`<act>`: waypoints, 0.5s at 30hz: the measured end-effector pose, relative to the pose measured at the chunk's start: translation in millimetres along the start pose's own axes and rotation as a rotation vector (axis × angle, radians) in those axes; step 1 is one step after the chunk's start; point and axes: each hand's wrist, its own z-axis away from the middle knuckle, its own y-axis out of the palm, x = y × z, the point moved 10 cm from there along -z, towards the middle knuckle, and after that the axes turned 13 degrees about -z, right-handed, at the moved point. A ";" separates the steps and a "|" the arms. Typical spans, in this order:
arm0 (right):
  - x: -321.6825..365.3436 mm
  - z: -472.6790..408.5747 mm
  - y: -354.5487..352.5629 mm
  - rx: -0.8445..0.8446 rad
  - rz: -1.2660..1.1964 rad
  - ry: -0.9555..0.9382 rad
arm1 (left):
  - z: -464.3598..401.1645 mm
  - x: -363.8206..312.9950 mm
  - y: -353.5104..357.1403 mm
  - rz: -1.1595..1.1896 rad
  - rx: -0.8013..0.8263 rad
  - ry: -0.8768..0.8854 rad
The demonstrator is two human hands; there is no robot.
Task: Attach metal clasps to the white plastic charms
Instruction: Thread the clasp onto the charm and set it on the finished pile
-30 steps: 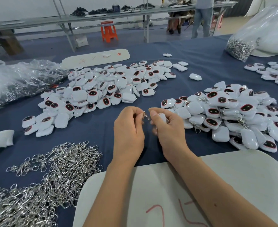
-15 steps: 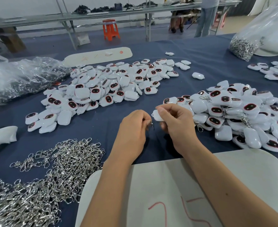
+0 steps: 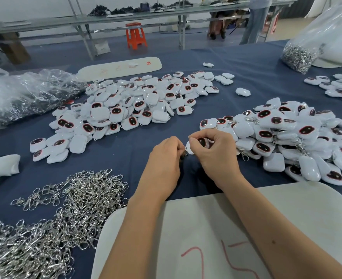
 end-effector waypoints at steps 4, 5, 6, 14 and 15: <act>4.0 1.6 0.1 0.001 0.032 -0.001 | 0.0 0.4 1.7 -0.029 0.005 0.002; 3.3 1.5 0.0 -0.002 0.037 0.008 | -0.2 0.5 2.0 -0.039 0.005 0.000; 2.4 1.7 -0.1 -0.003 0.041 0.019 | -0.3 0.3 2.4 -0.051 0.006 -0.001; -14.8 1.0 0.8 0.015 0.048 0.164 | 0.4 0.5 8.4 -0.075 0.053 -0.021; -17.7 1.0 0.2 0.012 0.046 0.190 | 0.7 -0.4 9.3 -0.081 0.061 -0.018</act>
